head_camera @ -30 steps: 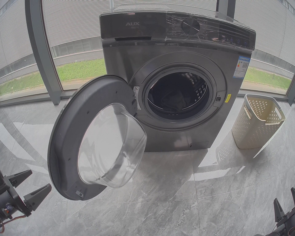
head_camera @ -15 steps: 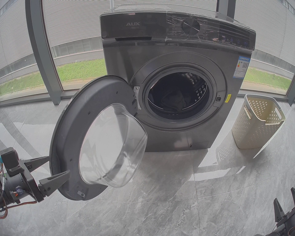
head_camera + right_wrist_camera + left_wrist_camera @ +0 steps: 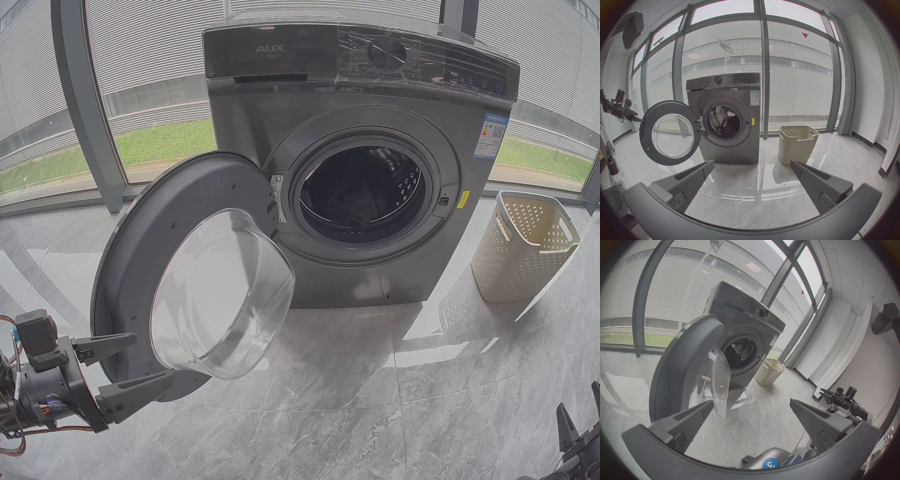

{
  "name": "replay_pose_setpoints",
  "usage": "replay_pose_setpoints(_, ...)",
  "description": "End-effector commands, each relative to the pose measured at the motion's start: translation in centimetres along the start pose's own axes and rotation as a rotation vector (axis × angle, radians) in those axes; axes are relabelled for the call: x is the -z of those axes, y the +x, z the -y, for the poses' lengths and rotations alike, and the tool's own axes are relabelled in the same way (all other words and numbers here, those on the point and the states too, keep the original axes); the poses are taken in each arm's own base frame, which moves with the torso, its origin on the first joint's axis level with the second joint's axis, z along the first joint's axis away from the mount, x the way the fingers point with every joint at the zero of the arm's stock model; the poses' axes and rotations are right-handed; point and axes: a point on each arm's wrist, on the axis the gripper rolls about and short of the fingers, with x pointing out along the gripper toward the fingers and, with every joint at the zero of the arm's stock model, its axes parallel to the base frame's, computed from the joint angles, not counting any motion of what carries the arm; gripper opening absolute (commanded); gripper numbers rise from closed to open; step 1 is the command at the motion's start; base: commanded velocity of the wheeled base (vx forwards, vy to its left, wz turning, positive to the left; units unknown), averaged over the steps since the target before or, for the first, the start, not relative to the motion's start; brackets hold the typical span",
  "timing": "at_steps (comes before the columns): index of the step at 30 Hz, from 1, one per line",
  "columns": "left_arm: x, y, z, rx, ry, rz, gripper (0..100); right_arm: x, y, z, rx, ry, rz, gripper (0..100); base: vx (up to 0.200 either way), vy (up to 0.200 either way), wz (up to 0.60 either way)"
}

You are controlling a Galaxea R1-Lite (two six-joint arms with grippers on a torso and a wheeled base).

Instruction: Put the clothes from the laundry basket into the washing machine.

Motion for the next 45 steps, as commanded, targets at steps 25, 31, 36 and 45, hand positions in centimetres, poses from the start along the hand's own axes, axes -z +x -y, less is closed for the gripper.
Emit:
replay_pose_setpoints(25, -2.0, 1.1, -5.1, -0.392, 0.125, 0.025, 100, 0.5, 0.0, 0.0, 0.000, 0.000, -0.001, 100, 0.000, 0.000, 0.00)
replay_pose_setpoints(31, -1.7, 2.4, -3.8, -0.188, 0.144, 0.048, 100, 0.5, 0.0, 0.0, 0.000, 0.000, -0.001, 100, 0.000, 0.000, 0.00)
replay_pose_setpoints(36, 0.0, 1.2, 0.1, 0.116, 0.125, 0.031, 100, 0.5, 0.0, 0.0, 0.000, 0.000, -0.001, 100, 0.000, 0.000, 0.00)
replay_pose_setpoints(45, -0.1, 1.1, 0.0, 0.052, 0.125, 0.051, 100, 0.5, 0.0, 0.0, 0.000, 0.000, -0.001, 100, 0.000, 0.000, 0.00)
